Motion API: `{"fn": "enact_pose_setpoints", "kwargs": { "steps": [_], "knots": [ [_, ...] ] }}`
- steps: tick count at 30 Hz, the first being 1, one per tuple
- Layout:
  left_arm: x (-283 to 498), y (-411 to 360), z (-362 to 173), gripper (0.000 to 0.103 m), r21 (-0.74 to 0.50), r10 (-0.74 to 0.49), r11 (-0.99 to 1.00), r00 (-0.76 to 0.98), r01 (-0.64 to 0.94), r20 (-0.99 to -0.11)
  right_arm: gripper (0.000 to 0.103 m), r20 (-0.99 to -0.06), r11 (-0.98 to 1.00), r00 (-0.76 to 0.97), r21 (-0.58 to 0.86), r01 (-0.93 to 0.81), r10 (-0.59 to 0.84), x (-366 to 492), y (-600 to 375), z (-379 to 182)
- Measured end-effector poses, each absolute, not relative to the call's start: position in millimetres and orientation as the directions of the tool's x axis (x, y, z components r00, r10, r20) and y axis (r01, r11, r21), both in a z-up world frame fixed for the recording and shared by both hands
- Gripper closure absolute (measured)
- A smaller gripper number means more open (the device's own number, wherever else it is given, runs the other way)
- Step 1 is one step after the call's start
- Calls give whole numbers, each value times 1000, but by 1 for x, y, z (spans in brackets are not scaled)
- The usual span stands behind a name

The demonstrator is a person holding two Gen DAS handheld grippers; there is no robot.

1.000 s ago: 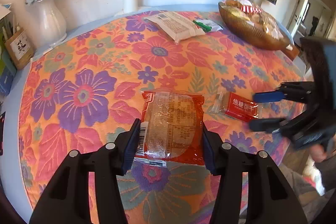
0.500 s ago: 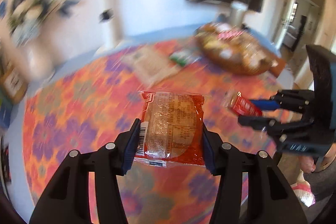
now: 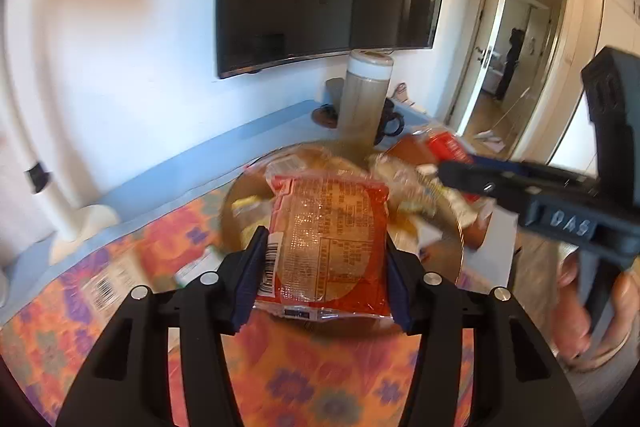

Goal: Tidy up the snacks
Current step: 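Carry both red packs over the amber bowl and open both grippers, then move both open grippers back toward the white bread bag and green wafer pack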

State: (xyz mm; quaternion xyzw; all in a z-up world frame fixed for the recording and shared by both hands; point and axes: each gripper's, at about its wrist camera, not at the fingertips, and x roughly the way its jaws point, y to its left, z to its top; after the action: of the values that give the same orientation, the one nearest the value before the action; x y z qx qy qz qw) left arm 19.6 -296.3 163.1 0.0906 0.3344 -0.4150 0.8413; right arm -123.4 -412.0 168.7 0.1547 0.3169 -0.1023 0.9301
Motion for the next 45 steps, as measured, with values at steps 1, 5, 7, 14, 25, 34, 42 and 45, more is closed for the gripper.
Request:
{"fn": "enact_pose_setpoints", "kwargs": {
  "steps": [1, 5, 7, 14, 25, 34, 42, 45],
  "knots": [
    [26, -302, 162, 42, -135, -641, 640, 428, 757, -637, 38, -636, 925, 765, 218, 310, -107, -119, -416, 164],
    [41, -303, 155, 39, -158, -624, 668, 433, 727, -650, 38, -656, 912, 752, 265, 313, -67, -121, -420, 152],
    [38, -289, 155, 39, -156, -622, 674, 442, 722, -646, 38, -654, 912, 754, 269, 309, -62, -127, -419, 151],
    [20, -218, 166, 32, -126, -588, 728, 519, 674, -621, 36, -654, 915, 756, 308, 261, 5, -138, -395, 156],
    [0, -73, 144, 20, -200, -496, 848, 602, 491, -625, 23, -663, 948, 723, 317, 35, 195, -141, -270, 141],
    [6, -27, 66, 9, -181, -352, 926, 586, 330, -730, 17, -776, 976, 613, 214, 34, 148, -107, -207, 64],
    [17, -16, 25, 5, -149, -272, 956, 578, 252, -769, 5, -797, 985, 603, 123, 119, 27, -93, -216, 27],
    [19, -8, 24, 5, -186, -287, 956, 577, 229, -764, 3, -805, 980, 593, 125, 155, 9, -93, -222, 24]
  ]
}}
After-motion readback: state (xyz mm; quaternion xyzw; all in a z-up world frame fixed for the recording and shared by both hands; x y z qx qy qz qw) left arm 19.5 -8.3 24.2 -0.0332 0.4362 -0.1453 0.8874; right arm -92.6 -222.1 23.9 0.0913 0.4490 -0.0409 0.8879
